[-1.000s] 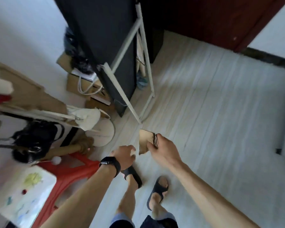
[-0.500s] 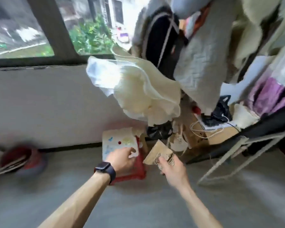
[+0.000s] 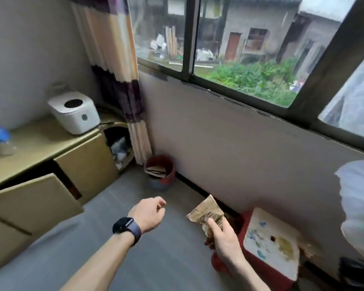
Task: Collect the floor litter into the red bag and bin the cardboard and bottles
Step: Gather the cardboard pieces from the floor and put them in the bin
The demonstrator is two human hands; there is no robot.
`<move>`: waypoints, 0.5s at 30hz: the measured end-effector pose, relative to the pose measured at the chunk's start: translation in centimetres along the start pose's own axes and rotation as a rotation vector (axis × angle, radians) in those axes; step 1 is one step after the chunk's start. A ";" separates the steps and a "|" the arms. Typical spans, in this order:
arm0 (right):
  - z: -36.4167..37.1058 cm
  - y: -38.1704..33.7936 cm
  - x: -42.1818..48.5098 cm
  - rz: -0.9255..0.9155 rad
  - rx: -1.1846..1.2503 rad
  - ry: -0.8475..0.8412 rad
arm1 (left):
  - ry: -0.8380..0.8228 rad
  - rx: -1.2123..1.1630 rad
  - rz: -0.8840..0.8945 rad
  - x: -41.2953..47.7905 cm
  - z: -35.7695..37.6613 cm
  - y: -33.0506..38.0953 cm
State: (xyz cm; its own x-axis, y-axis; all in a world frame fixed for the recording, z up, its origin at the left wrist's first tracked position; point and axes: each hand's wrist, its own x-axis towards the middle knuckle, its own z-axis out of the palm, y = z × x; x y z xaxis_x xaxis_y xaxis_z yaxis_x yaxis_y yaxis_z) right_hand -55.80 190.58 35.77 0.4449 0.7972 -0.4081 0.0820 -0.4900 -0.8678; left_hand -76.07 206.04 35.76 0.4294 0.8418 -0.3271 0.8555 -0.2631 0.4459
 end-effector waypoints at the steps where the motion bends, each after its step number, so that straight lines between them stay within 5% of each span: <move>1: 1.9 -1.0 1.3 -0.016 -0.026 -0.035 | 0.018 -0.023 -0.030 0.5 -1.2 -2.1; 15: 14.2 -8.1 22.5 0.106 -0.037 -0.204 | 0.003 0.027 -0.107 17.7 -8.4 -11.5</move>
State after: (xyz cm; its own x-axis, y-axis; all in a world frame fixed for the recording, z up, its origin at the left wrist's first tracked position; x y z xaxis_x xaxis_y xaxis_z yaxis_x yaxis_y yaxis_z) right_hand -59.08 217.50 29.55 0.2641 0.7937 -0.5481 0.0790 -0.5841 -0.8078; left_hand -80.73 227.88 31.88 0.3344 0.8672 -0.3689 0.9040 -0.1844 0.3858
